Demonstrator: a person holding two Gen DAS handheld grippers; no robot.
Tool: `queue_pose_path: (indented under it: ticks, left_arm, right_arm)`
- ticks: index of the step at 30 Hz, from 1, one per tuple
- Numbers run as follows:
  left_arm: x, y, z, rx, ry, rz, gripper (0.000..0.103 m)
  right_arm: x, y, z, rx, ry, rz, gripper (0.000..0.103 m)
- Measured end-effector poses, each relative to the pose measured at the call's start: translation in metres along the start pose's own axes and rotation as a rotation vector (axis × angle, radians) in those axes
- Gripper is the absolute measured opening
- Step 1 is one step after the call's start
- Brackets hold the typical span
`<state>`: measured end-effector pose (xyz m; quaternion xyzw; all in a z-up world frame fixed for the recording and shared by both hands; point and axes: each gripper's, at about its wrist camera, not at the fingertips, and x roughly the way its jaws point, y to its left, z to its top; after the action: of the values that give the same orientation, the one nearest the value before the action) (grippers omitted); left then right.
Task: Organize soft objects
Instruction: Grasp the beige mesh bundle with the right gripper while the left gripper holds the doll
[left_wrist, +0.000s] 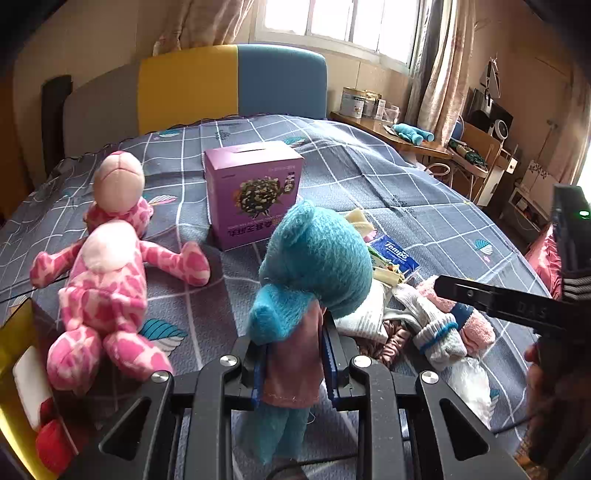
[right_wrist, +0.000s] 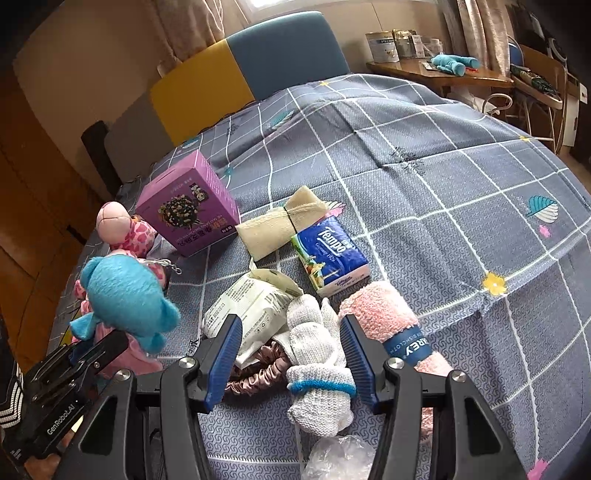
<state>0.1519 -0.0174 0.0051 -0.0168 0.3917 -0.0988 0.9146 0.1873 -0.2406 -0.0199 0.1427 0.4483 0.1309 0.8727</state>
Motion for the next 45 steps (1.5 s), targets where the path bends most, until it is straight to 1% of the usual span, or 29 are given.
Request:
queue_pose_path:
  ticks: [5, 8, 10, 14, 16, 20, 23, 26, 29, 32, 34, 36, 38, 39, 40, 43, 45]
  left_arm:
    - [-0.019, 0.012, -0.012, -0.028, -0.011, -0.003, 0.026]
    - [-0.028, 0.019, -0.017, -0.046, -0.014, -0.016, 0.026]
    - [-0.035, 0.024, -0.022, -0.061, -0.018, -0.021, 0.026]
    - [-0.053, 0.035, -0.032, -0.088, -0.041, -0.026, 0.026]
    - [-0.061, 0.040, -0.035, -0.099, -0.051, -0.032, 0.026]
    - [-0.074, 0.052, -0.039, -0.124, -0.066, -0.040, 0.026]
    - [-0.081, 0.060, -0.042, -0.145, -0.075, -0.046, 0.026]
    - [-0.086, 0.066, -0.044, -0.166, -0.075, -0.054, 0.026]
    - [-0.089, 0.069, -0.044, -0.171, -0.080, -0.058, 0.026]
    - [-0.089, 0.072, -0.044, -0.175, -0.082, -0.064, 0.026]
    - [-0.090, 0.074, -0.045, -0.179, -0.080, -0.067, 0.026]
    - [-0.090, 0.075, -0.046, -0.183, -0.078, -0.066, 0.026]
    - [-0.092, 0.076, -0.047, -0.184, -0.076, -0.064, 0.026]
    - [-0.092, 0.077, -0.047, -0.187, -0.077, -0.062, 0.026]
    - [-0.094, 0.077, -0.048, -0.190, -0.080, -0.060, 0.026]
    - [-0.097, 0.081, -0.048, -0.198, -0.087, -0.052, 0.026]
    - [-0.100, 0.083, -0.049, -0.205, -0.093, -0.044, 0.026]
  right_arm:
    - [0.011, 0.008, 0.005, 0.023, 0.030, 0.034, 0.056]
    - [0.024, 0.013, 0.014, 0.048, 0.062, 0.067, 0.056]
    - [0.034, 0.015, 0.023, 0.070, 0.077, 0.074, 0.056]
    - [0.052, 0.012, 0.048, 0.174, 0.077, 0.116, 0.057]
    - [0.064, 0.009, 0.060, 0.228, 0.078, 0.117, 0.061]
    - [0.092, 0.004, 0.078, 0.307, 0.115, 0.078, 0.061]
    - [0.109, 0.003, 0.089, 0.330, 0.116, 0.028, 0.062]
    - [0.125, 0.003, 0.098, 0.377, 0.140, 0.029, 0.063]
    - [0.138, 0.009, 0.106, 0.377, 0.161, -0.023, 0.065]
    - [0.155, 0.012, 0.111, 0.361, 0.195, -0.114, 0.067]
    - [0.162, 0.017, 0.114, 0.334, 0.198, -0.153, 0.067]
    - [0.170, 0.021, 0.114, 0.295, 0.237, -0.195, 0.066]
    - [0.170, 0.027, 0.111, 0.221, 0.245, -0.257, 0.050]
    - [0.168, 0.029, 0.109, 0.188, 0.244, -0.274, 0.042]
    - [0.166, 0.028, 0.107, 0.172, 0.246, -0.267, 0.032]
    - [0.149, 0.027, 0.099, 0.125, 0.218, -0.259, 0.023]
    - [0.131, 0.029, 0.093, 0.090, 0.188, -0.229, 0.022]
